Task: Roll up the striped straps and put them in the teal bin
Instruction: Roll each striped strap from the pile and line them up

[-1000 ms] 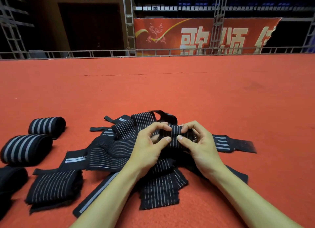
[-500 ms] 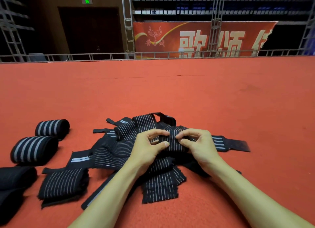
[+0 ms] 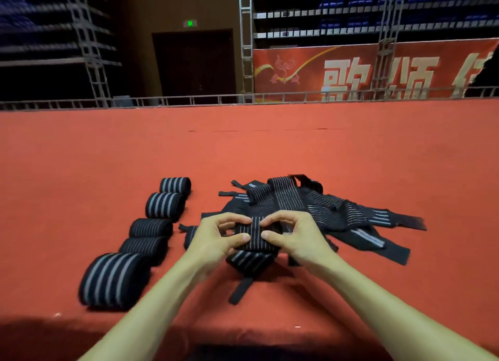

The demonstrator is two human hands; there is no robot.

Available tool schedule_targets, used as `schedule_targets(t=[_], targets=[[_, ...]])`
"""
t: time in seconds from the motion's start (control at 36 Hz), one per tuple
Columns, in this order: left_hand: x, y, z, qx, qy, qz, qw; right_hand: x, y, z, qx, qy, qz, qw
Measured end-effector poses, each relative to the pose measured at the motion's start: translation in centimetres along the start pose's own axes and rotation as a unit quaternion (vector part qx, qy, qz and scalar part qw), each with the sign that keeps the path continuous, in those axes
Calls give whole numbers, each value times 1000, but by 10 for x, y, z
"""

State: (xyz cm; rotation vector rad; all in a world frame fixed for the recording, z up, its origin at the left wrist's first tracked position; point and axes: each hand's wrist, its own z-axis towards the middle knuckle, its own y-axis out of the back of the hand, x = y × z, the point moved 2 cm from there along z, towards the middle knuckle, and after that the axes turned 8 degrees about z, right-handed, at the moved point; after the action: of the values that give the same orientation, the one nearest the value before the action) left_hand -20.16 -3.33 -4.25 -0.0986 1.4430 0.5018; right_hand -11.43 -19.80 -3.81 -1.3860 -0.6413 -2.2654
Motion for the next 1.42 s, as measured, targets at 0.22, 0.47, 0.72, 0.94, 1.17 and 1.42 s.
schedule_targets(t=[0.22,0.47,0.72,0.94,1.17,1.42], targets=[[19,62,-33,-40,46,84,995,-15,-78,-2,27,-33,-52,998],[30,83,-35,-43,47,225,972,-18,-109,2,50,-43,-122,990],[32,82,-31,-5,25,370,929,-10,-106,6,154,-10,-324,933],[23,81,-21,31,-5,499,866,-15,-111,0,123,-20,-291,949],[19,83,-15,69,-1,503,861,-20,-111,-3,90,-42,-265,959],[14,87,-10,91,-19,507,857,-16,-107,-2,76,-24,-256,963]])
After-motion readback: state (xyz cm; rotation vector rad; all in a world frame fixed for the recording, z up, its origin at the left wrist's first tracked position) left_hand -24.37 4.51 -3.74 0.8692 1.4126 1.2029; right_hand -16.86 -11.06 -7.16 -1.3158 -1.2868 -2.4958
